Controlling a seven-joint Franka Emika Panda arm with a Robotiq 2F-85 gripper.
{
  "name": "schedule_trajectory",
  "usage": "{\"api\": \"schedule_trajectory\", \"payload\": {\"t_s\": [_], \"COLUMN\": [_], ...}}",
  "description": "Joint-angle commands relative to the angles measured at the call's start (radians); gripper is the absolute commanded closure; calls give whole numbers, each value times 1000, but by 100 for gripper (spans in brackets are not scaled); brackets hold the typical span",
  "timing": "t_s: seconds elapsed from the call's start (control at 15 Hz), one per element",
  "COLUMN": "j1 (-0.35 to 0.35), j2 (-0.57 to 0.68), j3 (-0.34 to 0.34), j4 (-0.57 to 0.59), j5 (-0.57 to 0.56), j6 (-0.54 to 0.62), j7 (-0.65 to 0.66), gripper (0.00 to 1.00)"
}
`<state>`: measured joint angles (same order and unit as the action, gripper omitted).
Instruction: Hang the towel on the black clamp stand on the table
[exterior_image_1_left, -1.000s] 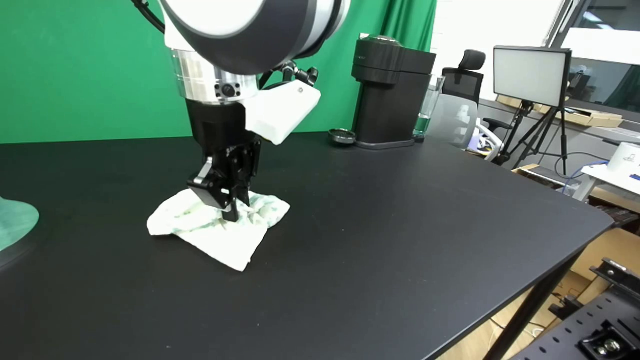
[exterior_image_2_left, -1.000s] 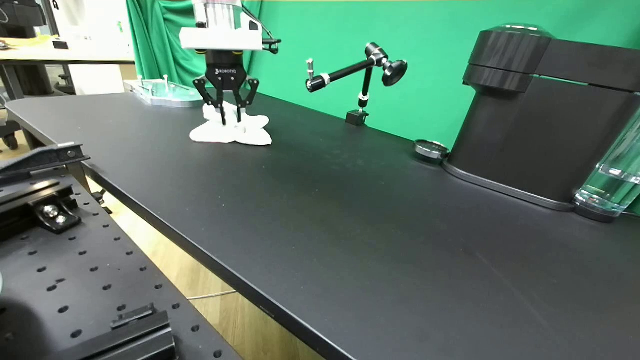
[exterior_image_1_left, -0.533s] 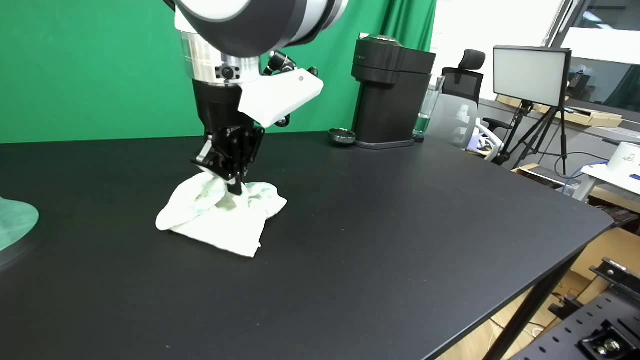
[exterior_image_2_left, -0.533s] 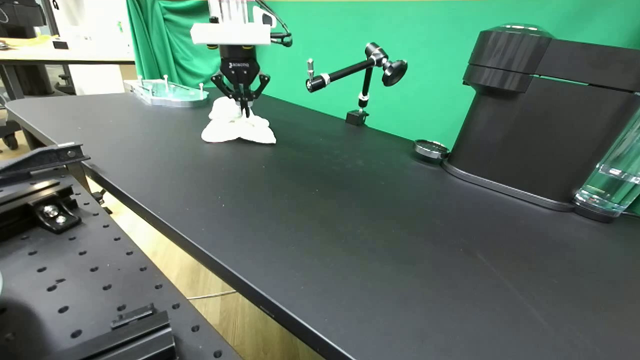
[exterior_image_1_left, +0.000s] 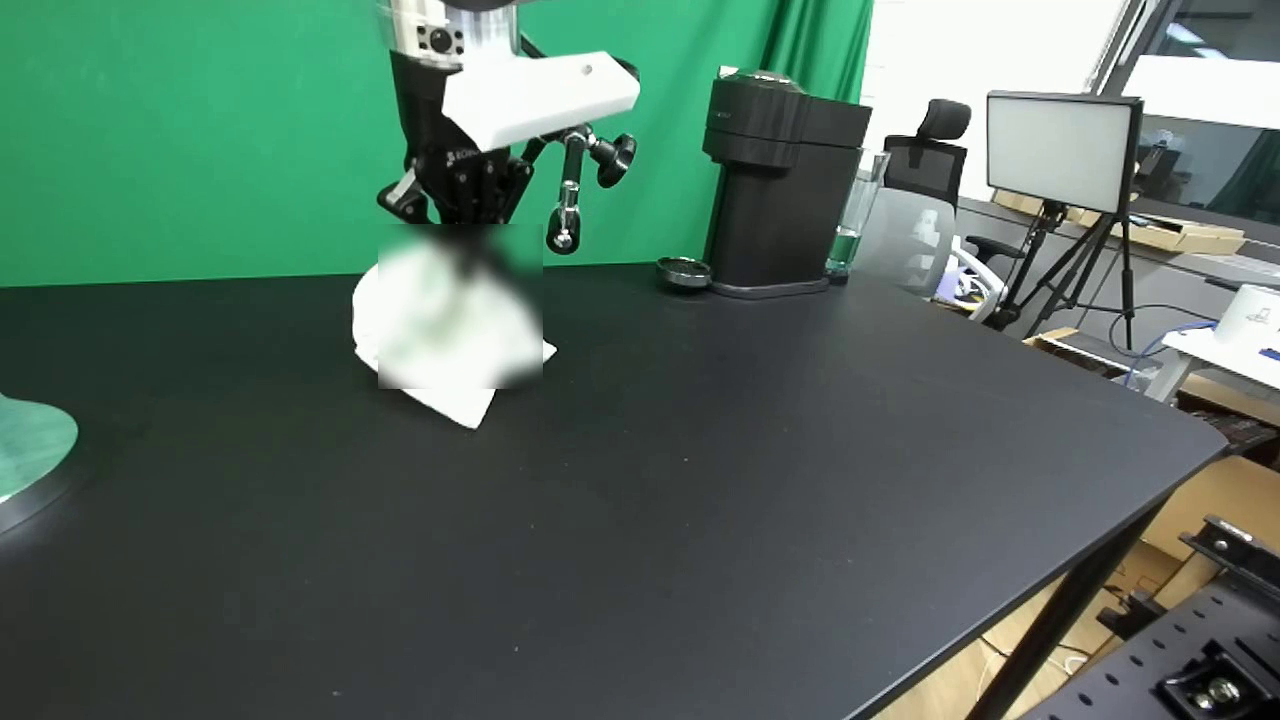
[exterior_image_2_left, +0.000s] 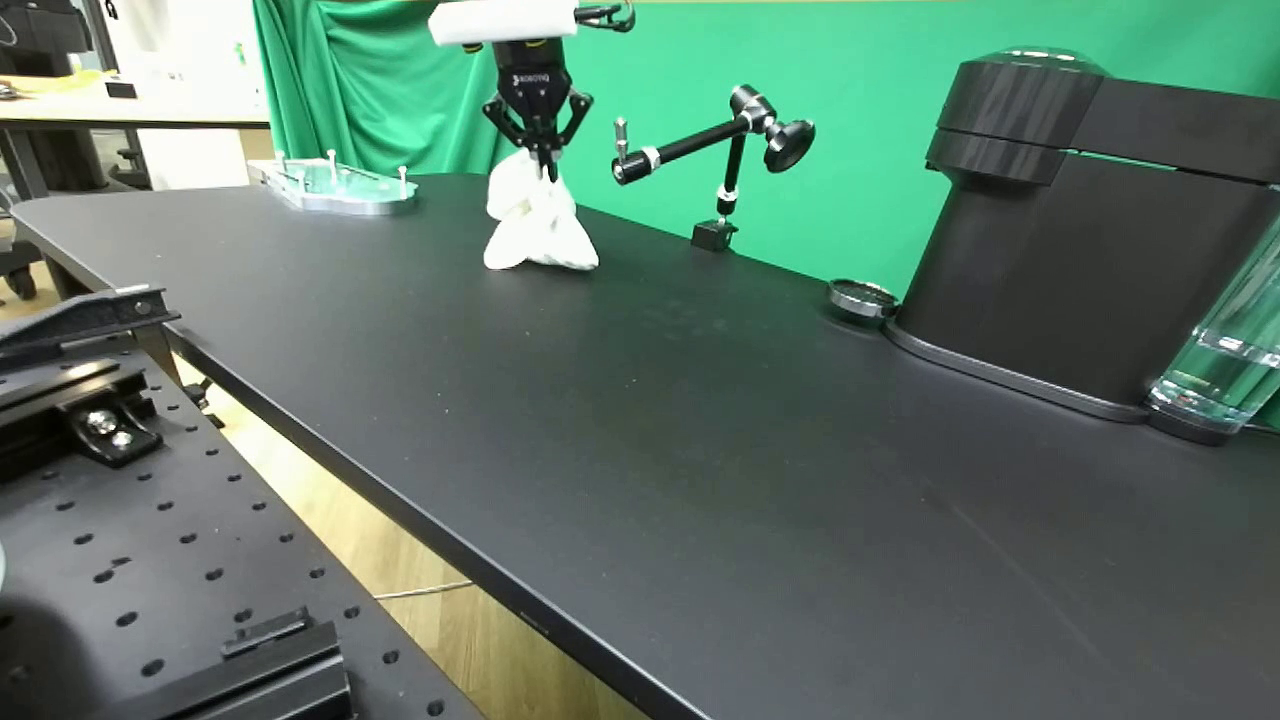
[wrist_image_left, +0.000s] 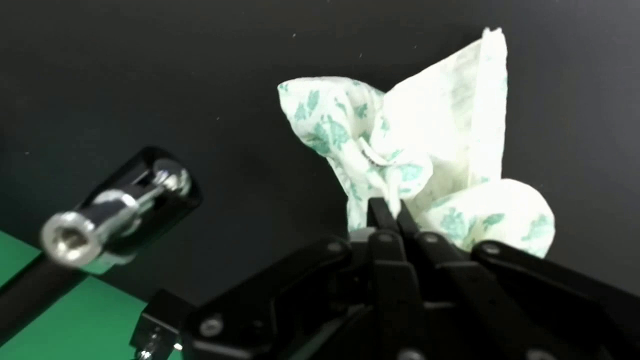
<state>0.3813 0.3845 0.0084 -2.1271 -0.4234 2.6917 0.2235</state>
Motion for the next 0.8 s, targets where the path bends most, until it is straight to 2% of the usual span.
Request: {"api": "schedule_trajectory", "payload": {"t_s": [0.0,0.47,0.73], "j1": [27,8,0], "j2": [-12,-29,-71], "j3": [-40,-58,-83], "j4": [79,181,178], "j5": [-39,-45,-90], "j6": [-78,-184,-220], "j7": [111,221,294], "gripper": [99,99,99]}}
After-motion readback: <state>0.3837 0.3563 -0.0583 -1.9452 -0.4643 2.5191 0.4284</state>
